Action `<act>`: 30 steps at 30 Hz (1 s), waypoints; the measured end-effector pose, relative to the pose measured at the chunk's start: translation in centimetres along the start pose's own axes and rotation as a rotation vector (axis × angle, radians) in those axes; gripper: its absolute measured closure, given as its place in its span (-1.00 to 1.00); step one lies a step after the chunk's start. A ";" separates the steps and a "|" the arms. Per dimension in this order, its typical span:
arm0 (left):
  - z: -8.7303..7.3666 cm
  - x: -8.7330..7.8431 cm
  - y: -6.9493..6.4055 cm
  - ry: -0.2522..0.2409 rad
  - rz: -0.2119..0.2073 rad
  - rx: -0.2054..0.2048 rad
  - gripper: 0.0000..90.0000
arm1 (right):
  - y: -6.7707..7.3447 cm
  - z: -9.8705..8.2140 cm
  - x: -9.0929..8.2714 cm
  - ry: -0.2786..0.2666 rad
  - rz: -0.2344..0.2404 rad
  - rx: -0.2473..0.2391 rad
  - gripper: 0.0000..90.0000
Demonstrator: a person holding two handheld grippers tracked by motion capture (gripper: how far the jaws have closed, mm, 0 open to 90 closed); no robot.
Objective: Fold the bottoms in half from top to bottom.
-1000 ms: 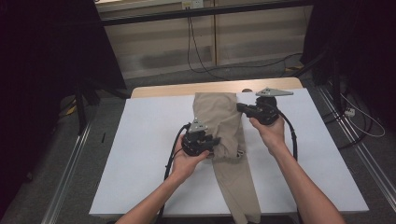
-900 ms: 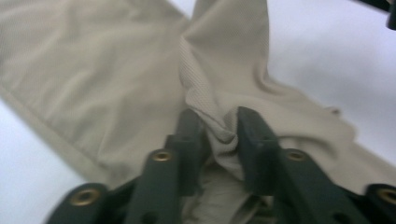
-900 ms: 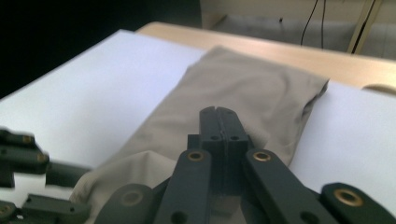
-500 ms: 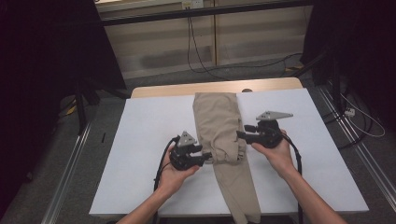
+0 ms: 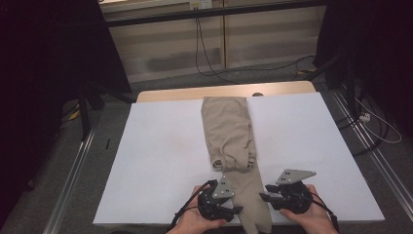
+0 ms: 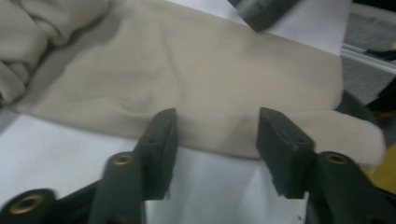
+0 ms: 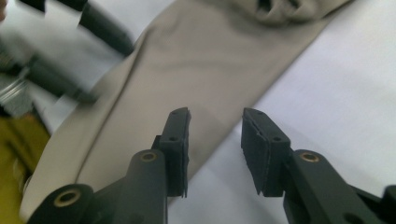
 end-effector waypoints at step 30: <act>-3.0 -5.3 0.9 0.058 -0.035 -0.065 0.47 | 2.8 0.1 0.4 0.030 0.065 0.003 0.73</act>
Point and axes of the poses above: each handheld gripper's, and its own axes: x roughly forward along the jaws, z roughly out of its top, y roughly to its left, the point moved 1 cm from there along x, roughly forward along the jaws, and after that the axes turned 4 degrees about -y, right-handed, at the moved point
